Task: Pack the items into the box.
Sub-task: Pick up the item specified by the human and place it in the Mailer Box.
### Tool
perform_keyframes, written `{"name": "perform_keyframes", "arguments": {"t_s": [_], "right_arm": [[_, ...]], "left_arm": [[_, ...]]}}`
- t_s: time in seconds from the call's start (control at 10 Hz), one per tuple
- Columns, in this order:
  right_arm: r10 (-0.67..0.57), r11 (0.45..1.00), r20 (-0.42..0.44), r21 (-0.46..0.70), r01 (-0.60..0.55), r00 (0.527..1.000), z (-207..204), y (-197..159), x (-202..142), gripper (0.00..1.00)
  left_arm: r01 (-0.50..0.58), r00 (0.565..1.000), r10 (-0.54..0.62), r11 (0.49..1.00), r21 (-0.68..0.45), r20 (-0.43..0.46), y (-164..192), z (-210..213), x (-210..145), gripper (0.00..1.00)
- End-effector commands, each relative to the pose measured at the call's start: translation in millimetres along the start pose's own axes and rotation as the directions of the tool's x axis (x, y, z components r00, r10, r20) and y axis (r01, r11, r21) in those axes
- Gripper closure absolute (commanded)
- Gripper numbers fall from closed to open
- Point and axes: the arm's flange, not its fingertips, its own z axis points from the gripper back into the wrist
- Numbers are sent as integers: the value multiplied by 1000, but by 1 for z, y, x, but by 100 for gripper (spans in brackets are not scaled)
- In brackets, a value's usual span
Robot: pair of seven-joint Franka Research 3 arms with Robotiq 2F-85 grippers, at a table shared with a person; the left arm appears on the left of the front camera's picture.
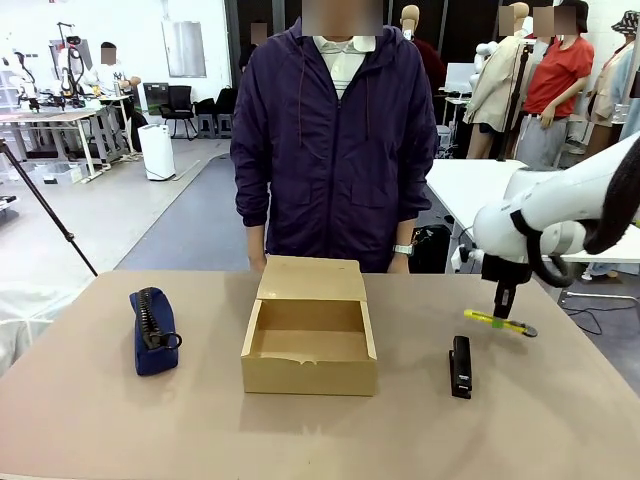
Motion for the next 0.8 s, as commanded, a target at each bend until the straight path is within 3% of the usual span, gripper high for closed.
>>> {"name": "perform_keyframes", "arguments": {"t_s": [0.0,0.2,0.4,0.6,0.7], "right_arm": [[-89,995,71,-41,92,993,76,32,-31,100],[-110,989,51,-88,114,993,122,72,-52,100],[-125,978,55,-162,132,991,140,116,-68,100],[-177,980,92,-70,184,980,129,128,-80,100],[-112,985,74,-126,121,991,150,113,-72,100]], "left_arm": [[8,1000,-8,1000,-24,8,-3,1,1,0],[8,1000,-8,1000,-24,8,-3,1,1,0],[8,1000,-8,1000,-24,8,-3,1,1,0],[8,1000,-8,1000,-24,8,-3,1,1,0],[8,1000,-8,1000,-24,8,-3,1,1,0]]}}
